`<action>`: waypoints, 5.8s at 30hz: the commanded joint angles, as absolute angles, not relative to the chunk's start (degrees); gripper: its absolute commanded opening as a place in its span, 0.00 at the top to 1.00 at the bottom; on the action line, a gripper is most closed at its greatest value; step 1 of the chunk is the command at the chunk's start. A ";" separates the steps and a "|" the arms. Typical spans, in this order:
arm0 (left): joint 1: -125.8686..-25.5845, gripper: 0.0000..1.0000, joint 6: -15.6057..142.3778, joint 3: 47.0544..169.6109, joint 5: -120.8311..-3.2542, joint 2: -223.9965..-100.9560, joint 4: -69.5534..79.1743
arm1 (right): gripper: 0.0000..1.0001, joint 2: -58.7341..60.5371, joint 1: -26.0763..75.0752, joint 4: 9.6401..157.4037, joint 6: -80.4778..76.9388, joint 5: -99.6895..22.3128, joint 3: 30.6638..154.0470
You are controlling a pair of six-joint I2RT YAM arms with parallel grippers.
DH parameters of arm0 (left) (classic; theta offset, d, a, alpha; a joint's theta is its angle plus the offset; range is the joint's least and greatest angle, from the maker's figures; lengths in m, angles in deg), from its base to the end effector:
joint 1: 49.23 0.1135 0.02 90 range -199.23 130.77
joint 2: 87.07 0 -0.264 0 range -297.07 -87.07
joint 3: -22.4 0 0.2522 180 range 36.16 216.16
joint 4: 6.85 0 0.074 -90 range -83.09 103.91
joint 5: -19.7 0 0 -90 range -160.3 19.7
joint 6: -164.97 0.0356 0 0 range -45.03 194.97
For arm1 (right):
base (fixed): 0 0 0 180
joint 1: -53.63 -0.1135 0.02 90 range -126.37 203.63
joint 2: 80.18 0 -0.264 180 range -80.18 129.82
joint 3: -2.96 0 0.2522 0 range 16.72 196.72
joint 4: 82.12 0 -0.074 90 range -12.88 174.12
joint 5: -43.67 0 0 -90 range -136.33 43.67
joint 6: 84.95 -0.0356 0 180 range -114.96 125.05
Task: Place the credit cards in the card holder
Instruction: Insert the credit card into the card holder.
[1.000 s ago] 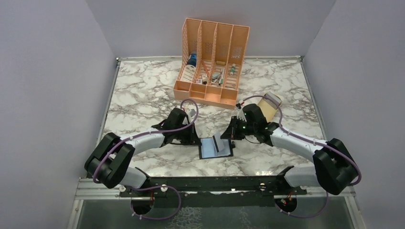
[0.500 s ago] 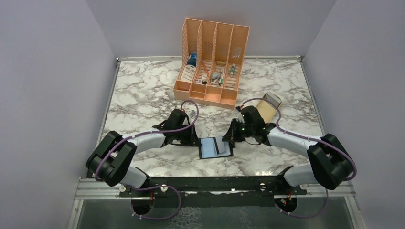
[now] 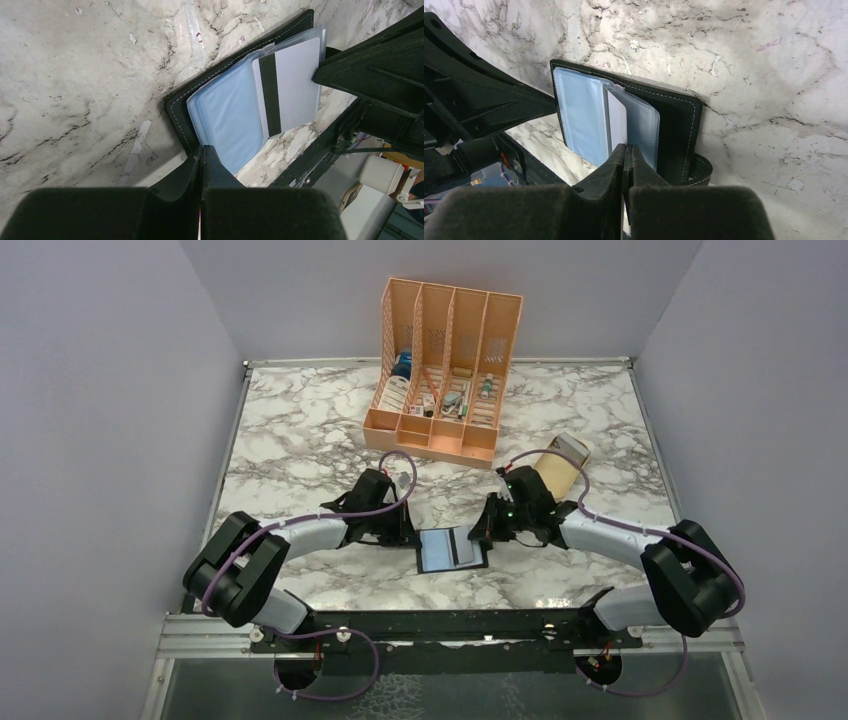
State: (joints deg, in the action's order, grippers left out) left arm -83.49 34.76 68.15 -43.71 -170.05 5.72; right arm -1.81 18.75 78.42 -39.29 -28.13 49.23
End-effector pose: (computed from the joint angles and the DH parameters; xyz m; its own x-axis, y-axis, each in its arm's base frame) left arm 0.2033 -0.1578 0.1421 -0.9612 -0.0438 -0.2722 0.1593 0.7178 -0.6778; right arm 0.1966 0.1506 0.1536 -0.9506 0.1467 -0.2737 -0.0534 0.7910 0.6095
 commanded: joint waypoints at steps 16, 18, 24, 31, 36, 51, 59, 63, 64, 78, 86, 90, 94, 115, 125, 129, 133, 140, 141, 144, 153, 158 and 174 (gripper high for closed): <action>-84.37 1.00 34.10 66.61 -42.85 -171.65 3.25 | 0.99 1.59 18.38 84.57 -37.27 -27.26 47.94; -84.38 1.00 34.10 66.56 -42.90 -171.71 3.27 | 0.99 1.85 18.38 84.92 -36.75 -26.97 47.92; -84.38 1.00 34.01 66.63 -42.95 -171.97 3.19 | 0.99 1.86 18.38 86.11 -35.72 -26.26 47.49; -84.43 1.00 33.92 66.65 -43.08 -171.92 3.17 | 0.99 1.81 18.14 86.33 -35.12 -25.68 47.04; -84.52 1.00 33.51 66.61 -43.15 -171.64 3.35 | 0.99 1.81 18.04 85.85 -35.94 -25.89 46.73; -84.77 1.00 32.92 65.92 -43.81 -170.64 3.75 | 0.99 0.69 16.78 94.11 -44.14 -27.46 41.72; -84.91 1.00 32.26 65.37 -44.18 -170.49 3.80 | 0.99 -0.98 16.01 95.83 -46.27 -30.20 39.97; -84.91 1.00 31.84 64.82 -44.30 -170.36 3.88 | 0.99 -3.85 16.01 95.34 -46.90 -32.70 38.78; -85.05 1.00 31.63 64.75 -44.43 -170.31 3.84 | 0.99 -4.44 16.01 95.22 -47.00 -33.18 38.56; -86.14 1.00 27.39 63.02 -44.10 -168.09 1.25 | 0.99 -2.74 13.38 98.87 -49.74 -32.97 37.20; -86.40 1.00 27.25 63.06 -43.86 -168.96 0.48 | 0.99 -1.92 11.88 98.23 -49.31 -32.85 37.97; -86.49 1.00 27.26 63.17 -43.88 -168.82 0.41 | 0.95 -1.24 11.00 97.95 -49.55 -32.74 38.90; -86.50 1.00 27.31 63.59 -43.77 -168.75 0.76 | 0.76 -1.77 10.96 91.45 -47.00 -33.49 42.62; -86.67 1.00 27.25 63.76 -43.15 -167.88 0.57 | 0.51 0.26 7.43 87.30 -47.25 -29.72 44.76; -86.71 1.00 26.37 63.18 -43.79 -166.18 0.79 | 0.64 5.00 3.36 90.11 -49.83 -31.61 48.47; -86.74 1.00 26.70 63.42 -44.72 -165.41 1.71 | 0.64 4.47 3.27 88.80 -49.35 -32.92 48.55; -86.71 1.00 27.23 63.89 -45.27 -165.75 2.17 | 0.67 2.68 3.27 84.06 -47.85 -35.56 49.71; -86.67 1.00 27.91 64.79 -46.36 -165.71 3.59 | 0.64 -0.63 3.27 74.60 -45.87 -42.48 51.24; -86.71 1.00 28.01 64.92 -46.46 -165.54 3.81 | 0.63 -0.98 3.27 73.30 -45.66 -43.31 51.46; -86.67 1.00 28.27 65.22 -46.72 -165.15 4.39 | 0.61 -2.01 3.27 70.20 -45.04 -45.59 51.89; -86.67 0.88 28.16 66.21 -46.01 -163.13 4.68 | 0.62 -3.29 3.27 63.10 -42.90 -51.36 54.74; -87.11 0.75 28.97 67.34 -42.47 -162.94 2.04 | 0.58 -1.53 3.27 60.82 -41.77 -53.67 56.52; -90.36 0.80 26.42 70.16 -42.66 -172.96 -0.86 | 0.70 3.32 3.27 58.79 -39.14 -58.54 58.90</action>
